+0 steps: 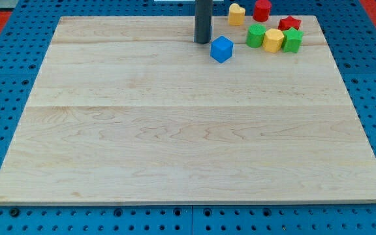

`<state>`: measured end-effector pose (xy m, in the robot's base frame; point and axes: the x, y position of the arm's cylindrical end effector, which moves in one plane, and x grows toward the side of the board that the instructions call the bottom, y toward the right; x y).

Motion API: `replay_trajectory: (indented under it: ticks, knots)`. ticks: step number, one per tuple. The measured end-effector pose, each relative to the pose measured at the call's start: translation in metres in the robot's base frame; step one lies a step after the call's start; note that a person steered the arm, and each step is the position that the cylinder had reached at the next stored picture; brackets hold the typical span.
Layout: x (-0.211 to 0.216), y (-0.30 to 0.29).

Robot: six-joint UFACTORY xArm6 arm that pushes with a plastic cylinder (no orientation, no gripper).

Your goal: Move your arm towards the center of the board

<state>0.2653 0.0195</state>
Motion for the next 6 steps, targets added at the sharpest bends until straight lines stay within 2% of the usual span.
replay_trajectory:
  ticks: [1, 3, 4, 5, 6]
  knots:
    - [0.026, -0.040]
    - [0.107, -0.022]
    - [0.133, 0.012]
    - [0.141, 0.067]
    - [0.131, 0.132]
